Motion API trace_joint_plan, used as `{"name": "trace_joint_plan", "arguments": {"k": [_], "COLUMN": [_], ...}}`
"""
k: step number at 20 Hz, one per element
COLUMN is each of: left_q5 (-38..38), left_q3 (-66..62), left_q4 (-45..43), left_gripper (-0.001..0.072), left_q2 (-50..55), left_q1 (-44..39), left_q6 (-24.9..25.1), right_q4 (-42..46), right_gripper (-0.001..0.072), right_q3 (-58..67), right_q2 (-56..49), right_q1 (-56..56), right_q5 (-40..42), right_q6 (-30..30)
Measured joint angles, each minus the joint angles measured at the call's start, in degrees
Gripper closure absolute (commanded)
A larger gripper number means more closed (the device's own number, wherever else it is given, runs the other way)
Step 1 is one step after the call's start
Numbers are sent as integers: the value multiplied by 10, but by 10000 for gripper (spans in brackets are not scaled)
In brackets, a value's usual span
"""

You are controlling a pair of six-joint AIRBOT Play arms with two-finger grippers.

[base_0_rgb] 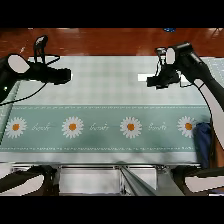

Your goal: Fold the shirts.

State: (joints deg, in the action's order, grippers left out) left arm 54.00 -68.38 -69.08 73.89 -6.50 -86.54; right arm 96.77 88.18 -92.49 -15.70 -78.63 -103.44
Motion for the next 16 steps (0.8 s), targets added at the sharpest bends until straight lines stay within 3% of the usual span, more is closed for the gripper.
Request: {"name": "trace_joint_plan", "arguments": {"k": [16], "left_q5": [0], "left_q3": [0], "left_q4": [-19], "left_gripper": [686], "left_q2": [5], "left_q1": [0], "left_q6": [-10], "right_q4": [12], "right_gripper": [688], "right_q3": [-11], "right_q2": [-3], "right_q1": [-4], "right_q5": [-16], "right_q6": [-9]}}
